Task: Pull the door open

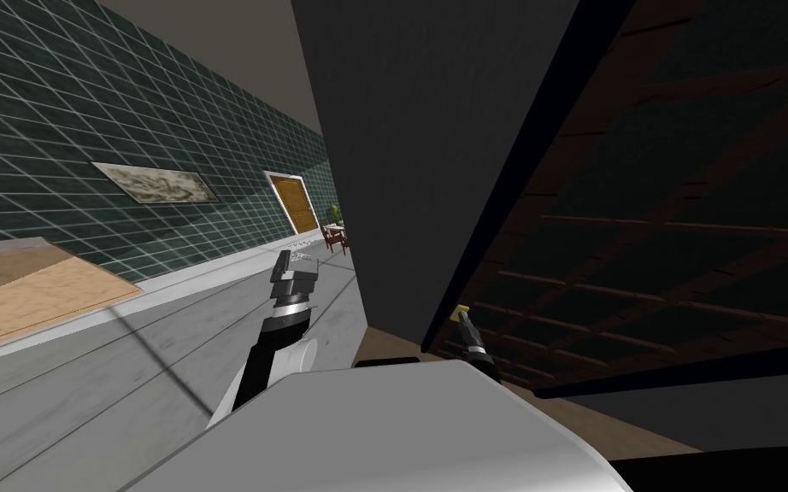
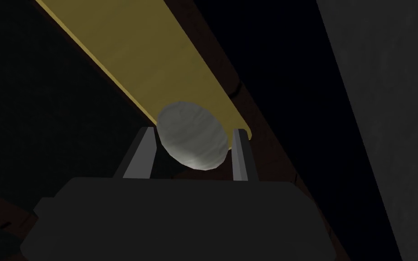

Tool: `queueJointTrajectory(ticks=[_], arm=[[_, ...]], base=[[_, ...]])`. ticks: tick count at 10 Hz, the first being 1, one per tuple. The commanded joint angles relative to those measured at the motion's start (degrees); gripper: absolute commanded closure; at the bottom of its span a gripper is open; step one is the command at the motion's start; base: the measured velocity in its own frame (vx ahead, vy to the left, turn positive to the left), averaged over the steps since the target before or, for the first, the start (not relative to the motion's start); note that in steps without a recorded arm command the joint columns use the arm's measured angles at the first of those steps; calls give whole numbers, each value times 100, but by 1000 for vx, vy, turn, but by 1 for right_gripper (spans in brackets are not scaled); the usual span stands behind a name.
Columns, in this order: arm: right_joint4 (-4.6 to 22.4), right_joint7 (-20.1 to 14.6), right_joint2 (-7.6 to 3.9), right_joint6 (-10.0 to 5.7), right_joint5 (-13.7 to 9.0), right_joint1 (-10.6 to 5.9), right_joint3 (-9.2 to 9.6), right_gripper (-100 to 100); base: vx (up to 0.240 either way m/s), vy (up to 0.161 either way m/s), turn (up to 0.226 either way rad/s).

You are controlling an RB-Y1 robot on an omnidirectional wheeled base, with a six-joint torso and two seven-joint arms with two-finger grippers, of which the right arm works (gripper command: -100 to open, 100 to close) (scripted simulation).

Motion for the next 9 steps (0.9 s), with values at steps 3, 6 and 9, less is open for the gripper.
queueJointTrajectory(ticks=[3, 6, 9], arm=[[12, -529, -1, 9, -89, -14, -5, 100], [20, -980, 4, 18, -166, -39, 4, 100], [29, -1370, 10, 27, -243, -64, 14, 100]], base=[[-41, -16, 50], [-35, -9, 37], [-39, -12, 53]])
